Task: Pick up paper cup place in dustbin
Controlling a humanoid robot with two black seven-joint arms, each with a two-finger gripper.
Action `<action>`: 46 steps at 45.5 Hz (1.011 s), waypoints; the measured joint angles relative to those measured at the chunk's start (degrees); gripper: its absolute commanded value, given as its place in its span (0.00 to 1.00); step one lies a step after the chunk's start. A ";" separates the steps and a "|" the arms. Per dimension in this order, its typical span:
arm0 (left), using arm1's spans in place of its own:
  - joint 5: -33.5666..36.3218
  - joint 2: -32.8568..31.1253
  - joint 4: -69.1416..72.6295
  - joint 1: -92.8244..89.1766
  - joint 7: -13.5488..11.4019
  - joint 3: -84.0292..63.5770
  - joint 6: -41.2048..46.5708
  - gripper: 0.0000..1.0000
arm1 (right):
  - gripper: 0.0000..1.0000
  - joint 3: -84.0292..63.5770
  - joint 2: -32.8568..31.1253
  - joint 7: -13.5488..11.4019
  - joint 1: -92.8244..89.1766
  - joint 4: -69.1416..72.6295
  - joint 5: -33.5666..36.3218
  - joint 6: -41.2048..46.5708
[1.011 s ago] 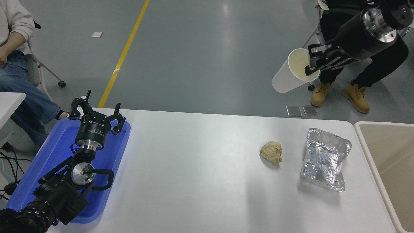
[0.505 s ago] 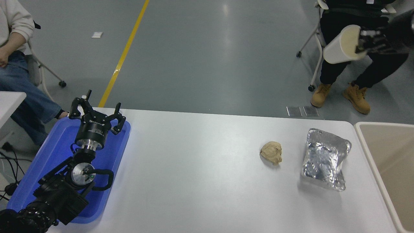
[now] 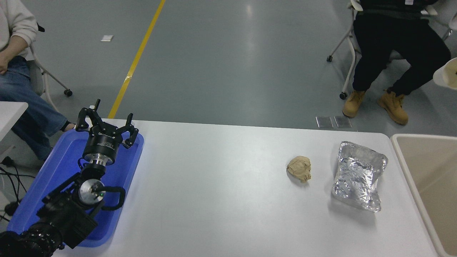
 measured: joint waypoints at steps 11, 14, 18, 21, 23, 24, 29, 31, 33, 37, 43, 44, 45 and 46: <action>0.01 0.00 0.00 0.00 0.00 0.00 0.00 1.00 | 0.00 5.59 -0.84 -1.73 -12.21 -2.29 3.12 -6.06; 0.00 0.00 -0.01 0.00 0.00 0.00 -0.01 1.00 | 0.00 7.71 -0.76 -1.89 -15.13 -2.72 3.45 -6.97; 0.00 0.01 0.00 0.00 0.00 0.00 -0.01 1.00 | 0.00 11.07 -0.13 -2.08 -19.72 -3.25 3.82 -8.11; 0.00 0.00 0.01 0.00 0.00 0.00 -0.01 1.00 | 0.00 13.52 0.44 -2.20 -23.07 -3.89 4.03 -9.01; 0.00 0.00 0.01 0.00 0.00 0.00 -0.01 1.00 | 0.00 14.69 0.85 -2.22 -24.71 -4.01 4.13 -9.38; 0.01 0.00 0.00 0.00 0.00 0.00 -0.01 1.00 | 0.00 15.33 1.08 -2.22 -25.60 -4.10 4.17 -9.59; 0.00 0.00 0.00 0.00 0.00 0.00 -0.01 1.00 | 0.00 18.25 2.15 -2.34 -29.46 -4.58 4.36 -10.47; 0.01 0.00 0.00 0.00 0.00 0.00 0.00 1.00 | 0.00 19.22 2.49 -2.36 -30.64 -4.72 4.39 -10.72; 0.00 0.00 0.00 0.00 0.00 0.00 0.00 1.00 | 0.00 19.85 2.74 -2.37 -31.43 -4.82 4.43 -10.89; 0.00 0.00 0.00 0.00 0.00 0.00 0.00 1.00 | 0.00 20.97 3.18 -2.40 -32.78 -4.91 4.48 -11.13; 0.01 0.00 0.00 0.00 0.00 0.00 0.00 1.00 | 0.00 21.98 3.72 -2.41 -33.96 -5.06 4.54 -11.50; 0.01 0.00 0.00 0.00 0.00 0.00 0.00 1.00 | 0.00 22.12 3.84 -2.40 -34.13 -5.09 4.54 -11.66; 0.01 0.00 0.00 0.00 0.00 0.00 0.00 1.00 | 0.00 22.20 3.90 -2.42 -34.24 -5.11 4.54 -11.73; 0.00 0.00 0.00 0.00 0.00 0.00 0.00 1.00 | 0.07 22.27 3.96 -2.44 -34.34 -5.12 4.55 -11.80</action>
